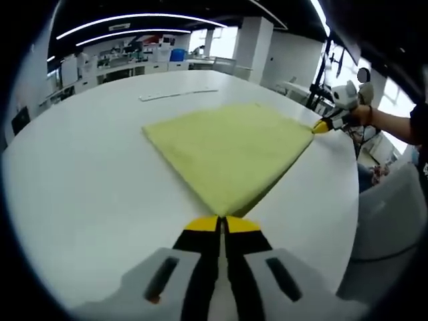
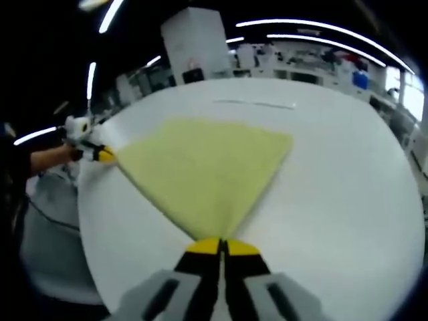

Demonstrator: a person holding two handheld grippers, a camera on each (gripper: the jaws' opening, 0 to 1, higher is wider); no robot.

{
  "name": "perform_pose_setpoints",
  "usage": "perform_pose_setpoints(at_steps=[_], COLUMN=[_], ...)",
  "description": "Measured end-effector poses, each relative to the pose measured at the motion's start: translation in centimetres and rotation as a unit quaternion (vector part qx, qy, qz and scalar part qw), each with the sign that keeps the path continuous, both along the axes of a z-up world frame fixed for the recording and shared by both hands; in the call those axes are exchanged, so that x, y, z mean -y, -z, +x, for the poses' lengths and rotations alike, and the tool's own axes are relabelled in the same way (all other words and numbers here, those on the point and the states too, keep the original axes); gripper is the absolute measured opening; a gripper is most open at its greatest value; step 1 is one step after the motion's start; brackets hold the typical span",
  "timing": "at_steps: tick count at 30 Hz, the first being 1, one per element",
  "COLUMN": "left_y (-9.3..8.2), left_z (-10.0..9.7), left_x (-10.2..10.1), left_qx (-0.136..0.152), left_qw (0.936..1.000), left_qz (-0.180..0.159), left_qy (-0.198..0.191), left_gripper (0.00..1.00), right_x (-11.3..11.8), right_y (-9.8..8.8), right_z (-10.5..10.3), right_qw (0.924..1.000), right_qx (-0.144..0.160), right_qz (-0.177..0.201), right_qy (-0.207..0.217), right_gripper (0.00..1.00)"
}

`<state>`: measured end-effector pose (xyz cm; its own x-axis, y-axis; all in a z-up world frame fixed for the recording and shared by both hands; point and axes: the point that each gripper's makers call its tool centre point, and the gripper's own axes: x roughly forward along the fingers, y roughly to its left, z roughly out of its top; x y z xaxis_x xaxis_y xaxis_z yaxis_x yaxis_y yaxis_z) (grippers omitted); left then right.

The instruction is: Fold the garment on the visible template until the final outline fits inside the template.

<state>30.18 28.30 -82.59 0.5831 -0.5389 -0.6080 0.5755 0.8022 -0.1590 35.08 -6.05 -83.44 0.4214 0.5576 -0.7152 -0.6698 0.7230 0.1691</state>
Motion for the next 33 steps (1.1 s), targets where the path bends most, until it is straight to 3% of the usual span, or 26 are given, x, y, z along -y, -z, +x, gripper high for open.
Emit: perform_pose_setpoints(at_steps=[18,33], left_y=[-0.1,0.0], left_z=[-0.8,-1.3], left_x=[-0.1,0.1], left_qx=[-0.002,-0.001], left_qw=[1.0000,0.9999], left_qz=[0.004,0.007], left_qy=[-0.003,-0.008], left_gripper=[0.00,0.00], right_x=[0.0,0.0], right_y=[-0.1,-0.1], right_z=[-0.9,-1.2], right_qw=[0.9997,0.9998], right_qx=[0.003,0.001], right_qz=[-0.018,-0.018], right_qy=[-0.018,-0.008], right_gripper=[0.00,0.00])
